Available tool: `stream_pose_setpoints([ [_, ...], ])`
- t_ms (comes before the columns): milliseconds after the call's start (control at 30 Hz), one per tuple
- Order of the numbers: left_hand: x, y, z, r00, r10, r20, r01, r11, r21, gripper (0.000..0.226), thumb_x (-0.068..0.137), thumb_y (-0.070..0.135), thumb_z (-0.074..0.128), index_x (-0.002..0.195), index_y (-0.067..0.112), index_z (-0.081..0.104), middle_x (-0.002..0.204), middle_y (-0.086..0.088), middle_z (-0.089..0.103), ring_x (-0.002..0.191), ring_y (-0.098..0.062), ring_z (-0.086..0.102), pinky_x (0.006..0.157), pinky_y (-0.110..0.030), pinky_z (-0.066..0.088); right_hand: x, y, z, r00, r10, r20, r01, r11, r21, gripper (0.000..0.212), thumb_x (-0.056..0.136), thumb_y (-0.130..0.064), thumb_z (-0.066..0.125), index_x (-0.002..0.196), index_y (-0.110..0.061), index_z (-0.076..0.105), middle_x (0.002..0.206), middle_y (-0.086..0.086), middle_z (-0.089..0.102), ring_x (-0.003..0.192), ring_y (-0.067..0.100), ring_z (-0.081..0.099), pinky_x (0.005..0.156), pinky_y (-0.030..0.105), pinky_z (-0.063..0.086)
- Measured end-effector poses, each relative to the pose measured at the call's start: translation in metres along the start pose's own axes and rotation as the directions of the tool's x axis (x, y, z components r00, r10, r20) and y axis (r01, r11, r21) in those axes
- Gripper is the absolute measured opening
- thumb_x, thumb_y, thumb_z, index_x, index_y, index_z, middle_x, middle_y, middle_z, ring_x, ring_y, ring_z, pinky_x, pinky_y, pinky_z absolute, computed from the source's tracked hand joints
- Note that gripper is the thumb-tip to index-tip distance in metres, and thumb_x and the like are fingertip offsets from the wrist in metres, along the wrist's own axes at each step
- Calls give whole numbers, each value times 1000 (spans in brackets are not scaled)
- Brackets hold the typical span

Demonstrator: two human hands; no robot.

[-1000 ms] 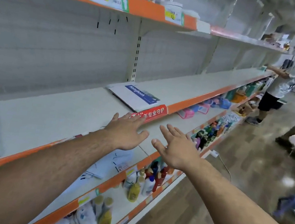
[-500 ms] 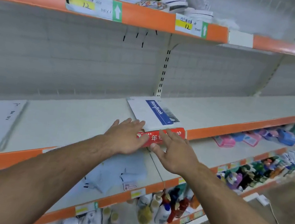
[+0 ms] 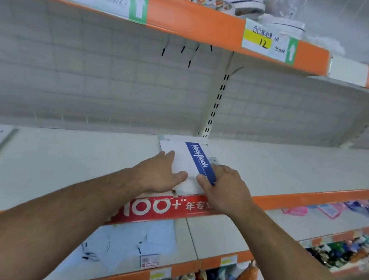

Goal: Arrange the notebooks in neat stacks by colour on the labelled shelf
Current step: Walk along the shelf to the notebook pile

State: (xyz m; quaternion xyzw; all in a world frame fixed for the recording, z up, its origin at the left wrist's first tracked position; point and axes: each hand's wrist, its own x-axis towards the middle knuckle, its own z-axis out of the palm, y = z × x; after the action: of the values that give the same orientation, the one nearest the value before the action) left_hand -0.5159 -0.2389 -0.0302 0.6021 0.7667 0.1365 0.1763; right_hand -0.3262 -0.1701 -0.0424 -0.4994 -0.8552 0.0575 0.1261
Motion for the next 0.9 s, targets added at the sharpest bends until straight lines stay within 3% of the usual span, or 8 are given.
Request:
stream_pose_setpoints([
  [67, 9, -2, -1, 996, -87, 16, 88, 995, -45, 81, 91, 70, 44, 150, 17, 30, 143, -4, 53, 109, -19, 62, 85, -31, 52, 19, 3, -2, 999, 41, 18, -41, 999, -8, 67, 89, -72, 40, 127, -19, 54, 117, 3, 63, 106, 21, 57, 84, 34, 50],
  [200, 18, 0, -8, 980, -198, 2, 197, 977, -85, 67, 89, 71, 47, 128, 17, 54, 125, -4, 64, 99, -20, 63, 79, -30, 51, 57, 10, -4, 973, 106, 203, -106, 994, -11, 68, 72, -82, 56, 100, -21, 63, 90, -3, 67, 81, 16, 63, 64, 28, 45],
  [333, 22, 5, -14, 961, -276, 16, 276, 956, -96, 43, 93, 64, 48, 100, 22, 57, 99, 2, 60, 87, -15, 58, 63, -24, 41, 76, 14, -6, 950, 79, 303, -100, 994, 53, 65, 73, -71, 70, 103, -16, 53, 89, -4, 59, 85, 15, 61, 68, 27, 45],
  [533, 29, 8, -6, 948, -314, -44, 314, 949, 2, 34, 98, 44, 43, 99, 17, 64, 105, -2, 65, 93, -19, 58, 73, -30, 41, 91, 25, -9, 931, 38, 364, -121, 970, 209, 57, 69, -58, 83, 92, -18, 49, 87, -2, 58, 74, 12, 58, 56, 24, 41],
  [633, 32, 11, -3, 941, -332, -69, 335, 941, 35, 30, 97, 37, 43, 102, 16, 65, 107, -2, 66, 94, -20, 58, 77, -32, 44, 92, 29, -8, 940, 34, 339, -136, 950, 283, 63, 71, -51, 84, 106, -14, 46, 92, 0, 56, 78, 15, 58, 55, 24, 40],
  [767, 32, 17, -1, 933, -357, -47, 358, 933, 18, 32, 101, 45, 43, 105, 19, 62, 103, 3, 66, 93, -16, 61, 79, -29, 45, 97, 42, -2, 968, 76, 238, -158, 923, 351, 50, 87, -38, 73, 118, -7, 50, 117, 10, 61, 100, 28, 65, 70, 31, 53],
  [900, 33, 20, 6, 921, -387, -49, 388, 922, 13, 38, 96, 61, 47, 97, 24, 56, 87, 9, 60, 82, -12, 59, 71, -25, 42, 104, 51, -5, 946, 171, 276, -304, 762, 571, 34, 94, -29, 65, 113, -9, 47, 118, 13, 63, 78, 27, 67, 55, 30, 54],
])
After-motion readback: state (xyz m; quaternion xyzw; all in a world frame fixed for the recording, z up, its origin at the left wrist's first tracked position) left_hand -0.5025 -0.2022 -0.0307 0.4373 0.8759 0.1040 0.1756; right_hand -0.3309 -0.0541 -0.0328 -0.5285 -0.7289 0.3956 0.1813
